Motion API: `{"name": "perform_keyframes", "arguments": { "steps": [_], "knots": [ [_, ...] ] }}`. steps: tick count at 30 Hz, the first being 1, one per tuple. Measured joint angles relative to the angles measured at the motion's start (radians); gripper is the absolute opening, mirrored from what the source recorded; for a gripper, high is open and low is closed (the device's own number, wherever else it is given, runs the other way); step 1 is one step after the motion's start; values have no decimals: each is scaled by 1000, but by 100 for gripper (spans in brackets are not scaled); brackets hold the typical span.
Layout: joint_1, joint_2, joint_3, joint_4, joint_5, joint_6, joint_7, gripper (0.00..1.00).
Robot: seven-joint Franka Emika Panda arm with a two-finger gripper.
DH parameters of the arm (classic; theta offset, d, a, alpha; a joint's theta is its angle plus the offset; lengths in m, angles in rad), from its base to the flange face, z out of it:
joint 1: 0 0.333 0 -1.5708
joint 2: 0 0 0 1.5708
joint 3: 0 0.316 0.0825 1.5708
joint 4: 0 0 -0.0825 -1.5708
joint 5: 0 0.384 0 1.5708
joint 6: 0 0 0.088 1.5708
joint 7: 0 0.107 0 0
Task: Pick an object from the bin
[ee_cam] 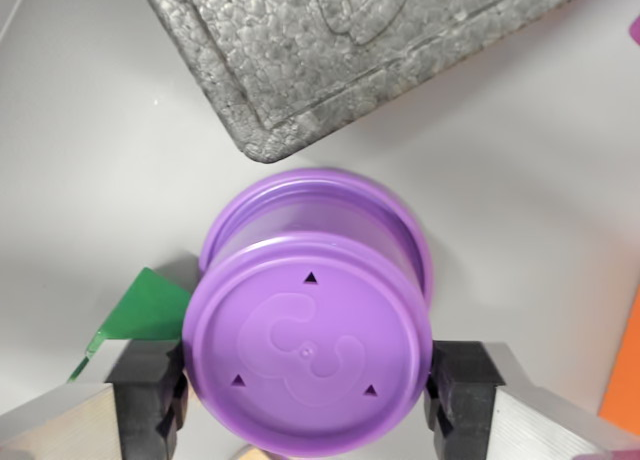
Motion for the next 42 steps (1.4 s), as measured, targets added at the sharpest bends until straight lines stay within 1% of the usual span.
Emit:
{"name": "perform_keyframes", "arguments": {
  "steps": [22,27,34,42],
  "knots": [
    [0,-5,0,-1,0,-4,0,0],
    [0,-29,2,-6,1,-21,-1,0],
    [-4,-78,8,-19,6,-59,-4,0],
    [-8,-140,15,-29,17,-111,-10,0]
  ]
}}
